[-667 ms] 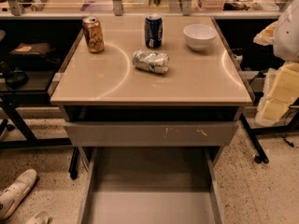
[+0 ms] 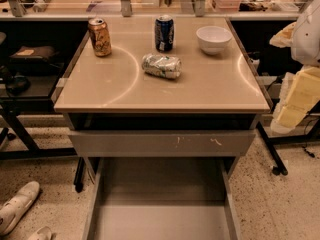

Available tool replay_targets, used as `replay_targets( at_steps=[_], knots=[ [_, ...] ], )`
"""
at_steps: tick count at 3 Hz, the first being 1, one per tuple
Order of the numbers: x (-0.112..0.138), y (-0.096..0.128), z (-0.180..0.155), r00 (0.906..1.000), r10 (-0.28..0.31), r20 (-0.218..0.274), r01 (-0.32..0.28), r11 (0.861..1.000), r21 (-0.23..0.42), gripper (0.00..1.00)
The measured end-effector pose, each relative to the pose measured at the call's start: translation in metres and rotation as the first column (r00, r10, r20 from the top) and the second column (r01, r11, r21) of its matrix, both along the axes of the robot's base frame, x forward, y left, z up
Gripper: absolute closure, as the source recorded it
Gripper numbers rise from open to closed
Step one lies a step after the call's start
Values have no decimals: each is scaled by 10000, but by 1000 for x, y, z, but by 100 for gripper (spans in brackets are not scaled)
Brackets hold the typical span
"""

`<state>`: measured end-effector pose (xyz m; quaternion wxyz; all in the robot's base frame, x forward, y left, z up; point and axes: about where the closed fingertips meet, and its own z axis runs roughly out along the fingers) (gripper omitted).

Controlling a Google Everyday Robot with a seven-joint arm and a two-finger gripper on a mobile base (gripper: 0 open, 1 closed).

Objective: Place 7up can into middle drawer

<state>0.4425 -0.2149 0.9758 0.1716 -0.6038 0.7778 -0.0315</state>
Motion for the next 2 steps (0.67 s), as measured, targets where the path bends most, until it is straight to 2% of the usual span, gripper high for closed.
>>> replay_targets(
  at_steps=[1, 2],
  knots=[
    [46, 14, -27, 9984, 515, 215, -523, 9980, 348, 0],
    [46, 14, -27, 9984, 515, 215, -523, 9980, 348, 0]
  ],
)
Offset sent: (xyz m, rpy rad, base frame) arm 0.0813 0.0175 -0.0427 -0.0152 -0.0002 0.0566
